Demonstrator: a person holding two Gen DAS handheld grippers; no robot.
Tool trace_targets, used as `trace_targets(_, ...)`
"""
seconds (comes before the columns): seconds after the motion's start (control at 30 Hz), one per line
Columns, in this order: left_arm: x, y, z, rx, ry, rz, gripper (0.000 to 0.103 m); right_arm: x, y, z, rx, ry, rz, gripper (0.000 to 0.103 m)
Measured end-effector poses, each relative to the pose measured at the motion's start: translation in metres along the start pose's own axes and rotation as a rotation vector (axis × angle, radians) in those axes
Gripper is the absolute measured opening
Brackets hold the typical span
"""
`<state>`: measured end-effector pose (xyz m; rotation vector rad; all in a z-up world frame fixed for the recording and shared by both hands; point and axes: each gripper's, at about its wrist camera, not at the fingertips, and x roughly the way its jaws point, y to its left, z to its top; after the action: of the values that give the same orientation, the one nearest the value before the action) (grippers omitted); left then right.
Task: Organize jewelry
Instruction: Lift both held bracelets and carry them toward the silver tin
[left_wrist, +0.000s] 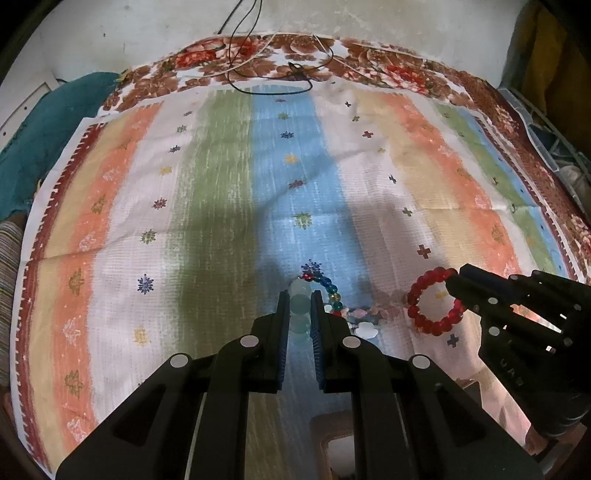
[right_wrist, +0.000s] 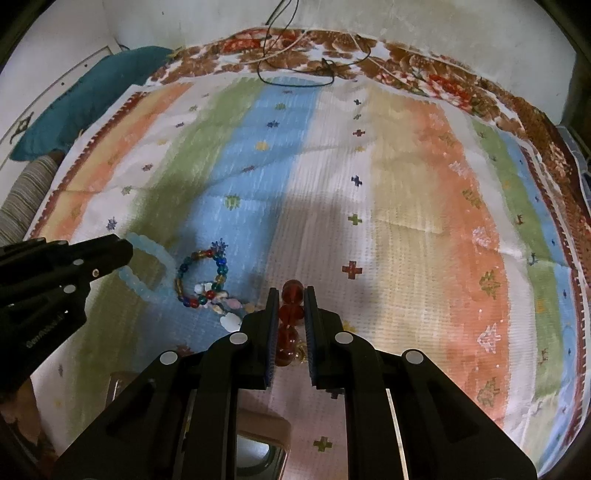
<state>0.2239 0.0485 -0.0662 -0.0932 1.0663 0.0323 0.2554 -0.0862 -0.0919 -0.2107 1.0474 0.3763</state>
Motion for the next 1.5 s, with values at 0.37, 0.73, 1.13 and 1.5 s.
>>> trace_targets(0.37, -0.010, -0.011, -0.004, 0.016, -0.012, -0.008, 0.011, -0.011, -0.003, -0.004, 0.013, -0.014, 0.017, 0.014)
trace_targets(0.73, -0.018, -0.020, -0.006, 0.022, -0.020, -0.008, 0.011, -0.022, -0.005, -0.009, 0.023, -0.029, 0.028, 0.014)
trace_targets(1.13, -0.041, -0.027, -0.014, 0.010, -0.053, -0.037, 0.011, -0.044, -0.002, -0.015, 0.032, -0.064, 0.054, 0.014)
trace_targets(1.5, -0.058, -0.026, -0.023, 0.008, -0.074, -0.054, 0.011, -0.061, 0.000, -0.025, 0.039, -0.096, 0.057, 0.014)
